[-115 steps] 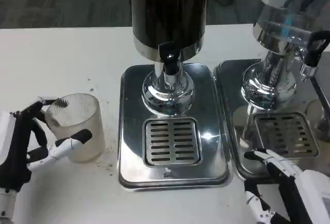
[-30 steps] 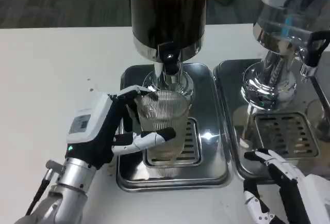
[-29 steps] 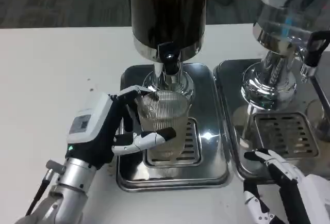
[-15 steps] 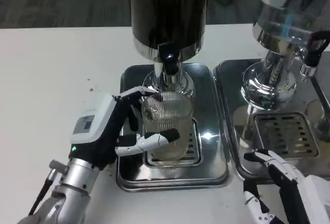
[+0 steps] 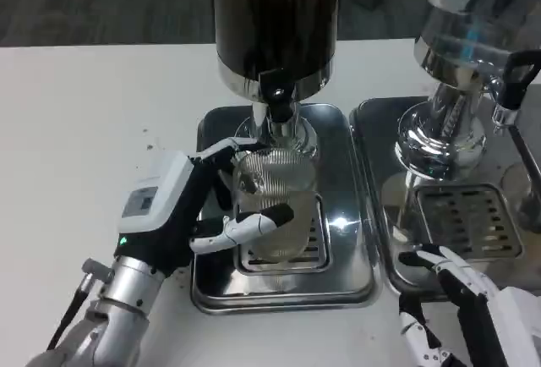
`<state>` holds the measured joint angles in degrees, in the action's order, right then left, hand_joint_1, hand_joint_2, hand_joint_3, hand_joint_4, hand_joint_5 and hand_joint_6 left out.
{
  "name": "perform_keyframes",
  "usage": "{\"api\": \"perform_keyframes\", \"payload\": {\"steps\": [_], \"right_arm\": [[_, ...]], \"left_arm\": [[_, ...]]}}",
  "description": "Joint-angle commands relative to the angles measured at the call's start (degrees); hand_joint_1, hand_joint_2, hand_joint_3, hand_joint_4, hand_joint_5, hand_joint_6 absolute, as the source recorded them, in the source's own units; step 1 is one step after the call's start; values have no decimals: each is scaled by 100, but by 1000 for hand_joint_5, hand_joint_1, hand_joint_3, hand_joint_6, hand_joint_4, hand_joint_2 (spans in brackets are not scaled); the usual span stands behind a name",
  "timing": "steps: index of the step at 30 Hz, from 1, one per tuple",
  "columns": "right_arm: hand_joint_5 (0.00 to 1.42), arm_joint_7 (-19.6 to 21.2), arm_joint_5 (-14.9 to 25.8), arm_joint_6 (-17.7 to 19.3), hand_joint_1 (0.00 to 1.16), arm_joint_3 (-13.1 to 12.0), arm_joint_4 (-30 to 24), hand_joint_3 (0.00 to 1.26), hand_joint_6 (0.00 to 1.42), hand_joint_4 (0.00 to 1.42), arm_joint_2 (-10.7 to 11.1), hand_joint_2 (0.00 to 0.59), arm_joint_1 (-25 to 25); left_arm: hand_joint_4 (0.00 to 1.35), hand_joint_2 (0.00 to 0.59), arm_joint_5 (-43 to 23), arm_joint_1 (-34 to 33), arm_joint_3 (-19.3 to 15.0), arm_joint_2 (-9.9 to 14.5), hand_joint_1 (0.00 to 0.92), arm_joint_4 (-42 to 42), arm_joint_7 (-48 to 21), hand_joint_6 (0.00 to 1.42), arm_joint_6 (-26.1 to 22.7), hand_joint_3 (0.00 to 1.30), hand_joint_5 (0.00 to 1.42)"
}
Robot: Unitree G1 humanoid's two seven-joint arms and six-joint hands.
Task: Grasp the cup under the faucet to collect the drink, then remove the cup.
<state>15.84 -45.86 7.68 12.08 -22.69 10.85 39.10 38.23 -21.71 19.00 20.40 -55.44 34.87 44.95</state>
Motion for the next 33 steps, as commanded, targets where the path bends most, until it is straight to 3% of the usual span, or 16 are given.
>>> {"api": "perform_keyframes", "payload": {"steps": [1, 4, 8, 18, 33], "right_arm": [[184, 36, 6, -23, 296, 2, 29, 320, 380, 174, -7, 496, -24], [184, 30, 21, -29, 299, -2, 41, 323, 380, 174, -10, 496, -45], [186, 36, 39, -22, 302, -4, 72, 324, 380, 174, -9, 496, -67], [194, 45, 74, -16, 308, -10, 152, 325, 380, 174, -20, 496, -131], [195, 53, 134, 0, 312, -5, 234, 334, 380, 174, -12, 496, -238]], "left_arm": [[625, 63, -8, -39, -19, 94, 143, 75, 60, 1276, -86, 391, 846], [574, 53, 0, -24, -16, 111, 123, 107, 76, 1240, -93, 368, 805], [468, 41, 10, -10, 2, 144, 93, 137, 71, 1090, -45, 342, 671], [131, 26, -5, 16, 8, 208, 64, 194, 28, 520, 30, 306, 238], [61, 24, -239, 204, -127, 368, 50, 356, -63, 410, 266, 231, 158]]}}
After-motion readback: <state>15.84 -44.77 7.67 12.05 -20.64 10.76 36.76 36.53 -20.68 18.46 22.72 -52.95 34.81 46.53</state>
